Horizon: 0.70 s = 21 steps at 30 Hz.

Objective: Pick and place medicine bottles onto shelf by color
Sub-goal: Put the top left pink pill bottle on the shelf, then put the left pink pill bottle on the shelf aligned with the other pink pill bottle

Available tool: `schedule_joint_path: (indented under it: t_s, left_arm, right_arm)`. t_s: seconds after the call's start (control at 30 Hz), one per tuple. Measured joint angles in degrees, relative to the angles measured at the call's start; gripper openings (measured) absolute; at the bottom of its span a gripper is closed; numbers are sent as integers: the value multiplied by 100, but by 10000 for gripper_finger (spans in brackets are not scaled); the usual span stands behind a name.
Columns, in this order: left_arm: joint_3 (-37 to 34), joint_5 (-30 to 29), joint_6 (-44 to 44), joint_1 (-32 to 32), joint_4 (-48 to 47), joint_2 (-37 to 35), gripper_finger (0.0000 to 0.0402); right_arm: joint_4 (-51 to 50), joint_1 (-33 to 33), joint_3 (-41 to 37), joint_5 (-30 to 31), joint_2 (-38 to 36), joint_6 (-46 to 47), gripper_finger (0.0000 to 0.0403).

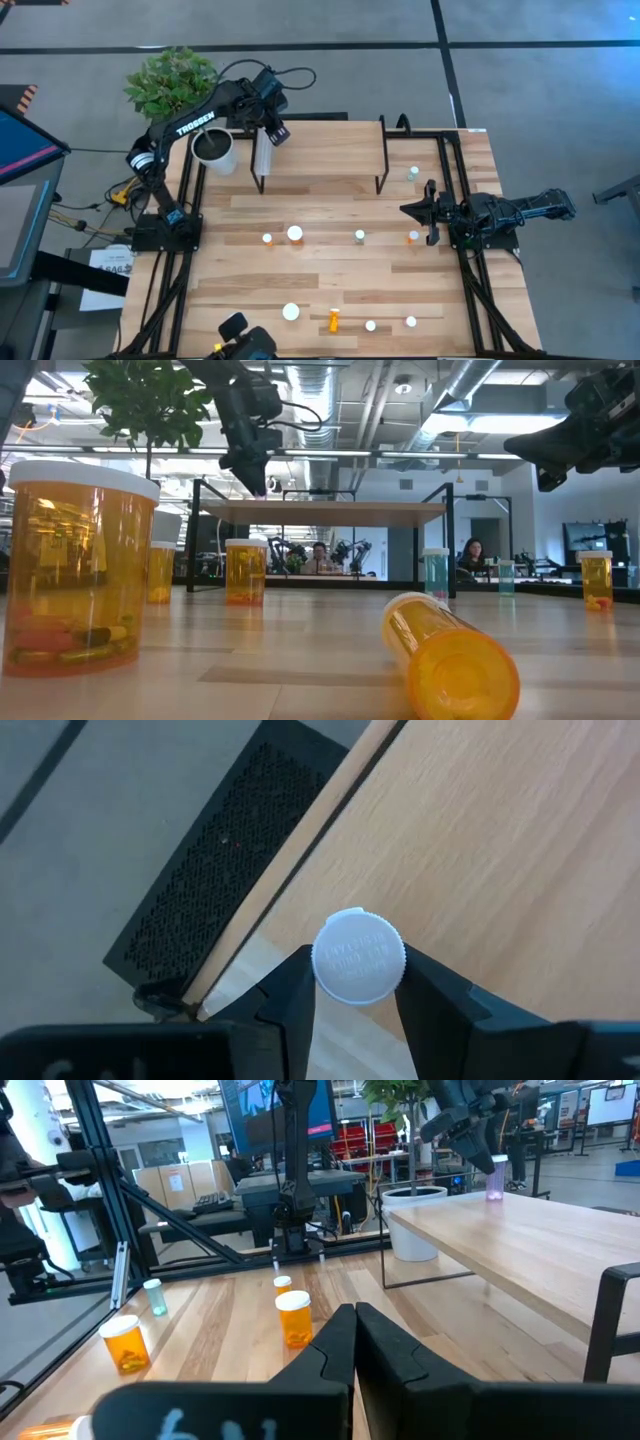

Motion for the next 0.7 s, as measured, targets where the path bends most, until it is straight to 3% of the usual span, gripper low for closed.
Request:
schedule_joint_path:
  t_s: [0.7]
  left_arm:
    - [19,-15,-17,-20,-379,31,112]
  right_arm:
    - [0,1,1,0,0,0,33]
